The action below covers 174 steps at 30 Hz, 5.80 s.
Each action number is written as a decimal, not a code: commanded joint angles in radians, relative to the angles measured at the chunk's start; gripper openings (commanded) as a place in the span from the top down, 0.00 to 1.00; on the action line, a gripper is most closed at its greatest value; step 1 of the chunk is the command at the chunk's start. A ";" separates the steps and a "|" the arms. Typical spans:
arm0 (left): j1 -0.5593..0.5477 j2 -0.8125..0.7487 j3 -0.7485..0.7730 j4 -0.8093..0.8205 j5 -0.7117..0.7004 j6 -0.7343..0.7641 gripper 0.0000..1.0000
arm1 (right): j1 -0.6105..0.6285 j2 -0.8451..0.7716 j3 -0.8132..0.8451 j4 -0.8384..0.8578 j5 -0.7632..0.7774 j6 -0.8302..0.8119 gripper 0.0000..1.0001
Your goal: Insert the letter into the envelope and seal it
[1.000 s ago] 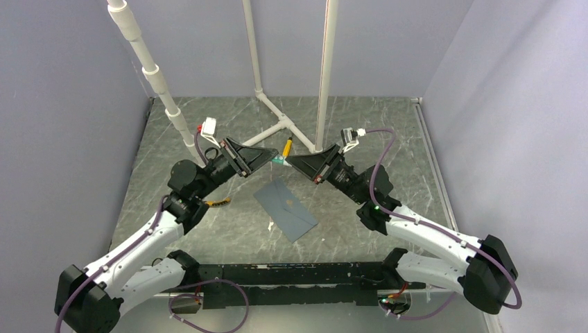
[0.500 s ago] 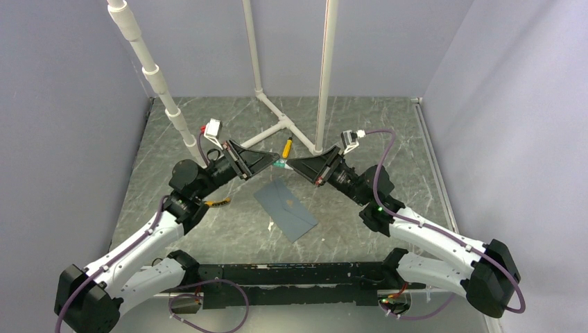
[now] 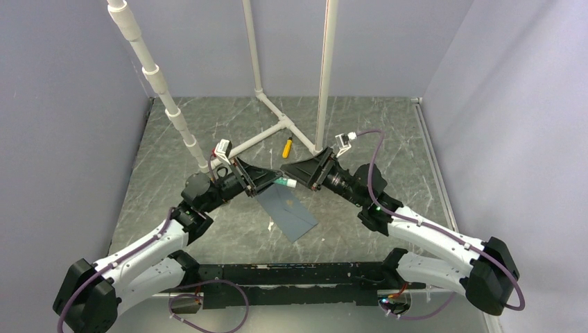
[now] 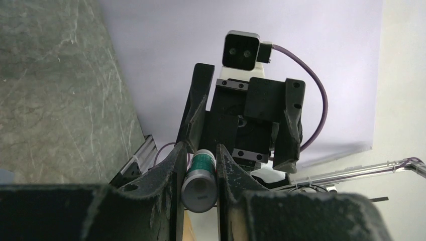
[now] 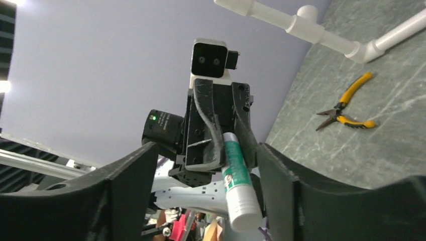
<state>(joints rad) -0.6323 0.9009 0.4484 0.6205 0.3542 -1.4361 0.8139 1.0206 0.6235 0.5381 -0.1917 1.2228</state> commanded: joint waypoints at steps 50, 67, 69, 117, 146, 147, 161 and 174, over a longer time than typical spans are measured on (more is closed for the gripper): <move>-0.040 0.190 0.025 0.317 0.310 0.041 0.98 | -0.001 -0.052 0.026 0.128 -0.154 -0.051 1.00; -0.116 0.231 0.074 0.258 0.363 0.088 0.98 | 0.001 -0.016 0.113 0.063 -0.228 -0.142 1.00; -0.133 0.228 0.094 0.214 0.370 0.115 0.97 | 0.001 0.003 0.125 0.059 -0.247 -0.142 1.00; -0.050 0.958 0.732 -0.760 -0.394 0.589 0.84 | -0.017 -0.271 0.067 -0.973 0.524 -0.379 0.32; -0.021 0.808 0.814 -0.864 -0.401 0.766 0.14 | -0.017 -0.200 0.080 -0.993 0.548 -0.391 0.31; -0.021 0.772 0.813 -0.893 -0.415 0.767 0.13 | -0.017 -0.203 0.090 -1.012 0.566 -0.395 0.31; -0.041 0.161 0.807 -1.520 -0.733 0.786 0.07 | -0.018 -0.204 0.374 -1.483 0.871 -0.351 0.00; -0.042 -0.208 0.919 -1.808 -0.876 0.888 0.07 | -0.018 -0.290 0.534 -1.604 0.849 -0.398 0.00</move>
<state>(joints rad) -0.6712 0.7338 1.3212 -1.0817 -0.4389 -0.5804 0.7944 0.7696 1.0855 -1.0252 0.6514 0.8543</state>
